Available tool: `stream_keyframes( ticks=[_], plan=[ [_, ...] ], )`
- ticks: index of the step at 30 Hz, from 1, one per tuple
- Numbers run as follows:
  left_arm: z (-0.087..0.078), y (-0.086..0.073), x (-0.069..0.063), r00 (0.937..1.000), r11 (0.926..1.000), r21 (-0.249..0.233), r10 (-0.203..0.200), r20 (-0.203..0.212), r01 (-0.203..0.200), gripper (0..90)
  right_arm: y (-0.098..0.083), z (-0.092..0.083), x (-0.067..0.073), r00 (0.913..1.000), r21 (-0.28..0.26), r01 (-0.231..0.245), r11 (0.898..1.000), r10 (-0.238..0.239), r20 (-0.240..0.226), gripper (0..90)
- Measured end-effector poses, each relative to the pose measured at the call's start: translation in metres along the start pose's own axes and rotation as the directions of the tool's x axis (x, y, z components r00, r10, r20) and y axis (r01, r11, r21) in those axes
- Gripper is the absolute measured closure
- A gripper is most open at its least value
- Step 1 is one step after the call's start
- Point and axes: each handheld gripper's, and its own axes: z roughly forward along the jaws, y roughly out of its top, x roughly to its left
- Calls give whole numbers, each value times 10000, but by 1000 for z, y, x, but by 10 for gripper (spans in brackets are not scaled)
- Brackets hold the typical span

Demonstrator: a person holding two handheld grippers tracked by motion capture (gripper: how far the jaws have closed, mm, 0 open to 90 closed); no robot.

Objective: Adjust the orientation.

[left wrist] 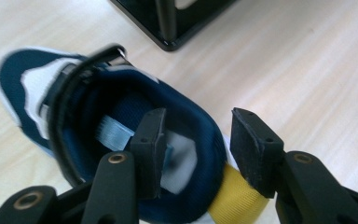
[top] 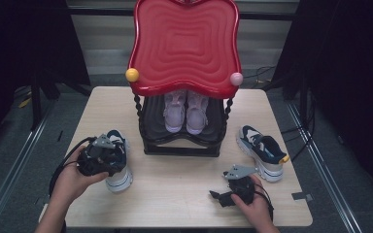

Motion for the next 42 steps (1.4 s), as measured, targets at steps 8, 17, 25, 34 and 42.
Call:
stream_keyframes(
  ticks=[8,17,25,34,42],
  plan=[
    [6,3,-6,9997,9996,205,173,199,-177,698,0,0,0,10000,-1,3,10000,-3,-1,133],
    [9,11,-11,9998,9999,-12,-142,140,142,707,0,0,0,10000,1,-8,10000,8,-24,132],
    [8,16,-7,9994,9996,293,-70,349,60,717,0,0,0,10000,-2,-15,10000,15,-26,132],
    [7,19,0,9994,9936,1124,89,334,-126,546,0,0,0,10000,2,-11,10000,11,-26,132],
    [5,21,9,9981,9857,1665,-345,502,257,461,0,0,0,10000,0,-7,10000,7,-24,132]
  ],
)
